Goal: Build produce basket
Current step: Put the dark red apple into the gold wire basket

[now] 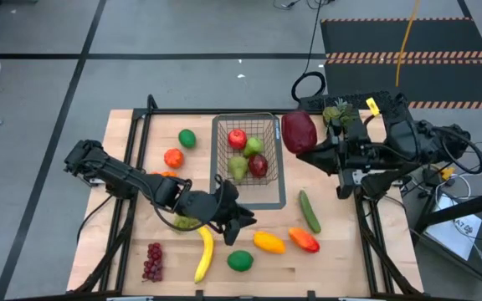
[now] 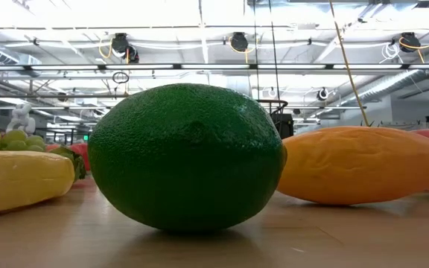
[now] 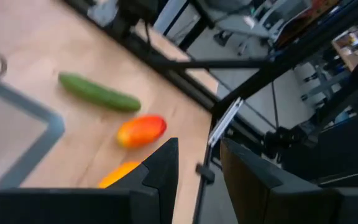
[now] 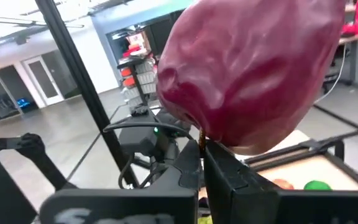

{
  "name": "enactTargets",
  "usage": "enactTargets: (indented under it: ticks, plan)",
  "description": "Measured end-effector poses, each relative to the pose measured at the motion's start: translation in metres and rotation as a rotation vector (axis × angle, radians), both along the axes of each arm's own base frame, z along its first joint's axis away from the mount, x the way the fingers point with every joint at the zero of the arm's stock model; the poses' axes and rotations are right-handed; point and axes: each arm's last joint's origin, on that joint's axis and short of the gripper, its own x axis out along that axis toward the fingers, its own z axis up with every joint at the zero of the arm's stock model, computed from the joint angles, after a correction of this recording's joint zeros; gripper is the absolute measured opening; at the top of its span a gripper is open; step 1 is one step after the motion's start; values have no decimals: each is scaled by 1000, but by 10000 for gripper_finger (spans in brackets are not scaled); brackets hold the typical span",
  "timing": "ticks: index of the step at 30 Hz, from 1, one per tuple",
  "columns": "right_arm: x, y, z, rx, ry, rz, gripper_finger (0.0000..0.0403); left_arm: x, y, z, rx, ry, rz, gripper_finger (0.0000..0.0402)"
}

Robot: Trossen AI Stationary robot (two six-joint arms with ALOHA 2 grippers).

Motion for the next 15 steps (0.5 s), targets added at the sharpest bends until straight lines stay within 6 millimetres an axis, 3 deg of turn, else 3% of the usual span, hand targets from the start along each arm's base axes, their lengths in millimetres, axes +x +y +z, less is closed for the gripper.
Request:
enactTargets:
  ticks: [8,15]
  plan:
    - [1,-2,5,-240,-38,-8,1,9,15,9,-26,-88,-51,120]
    - [1,-2,5,-523,-28,-8,1,6,26,19,-26,-124,-50,120]
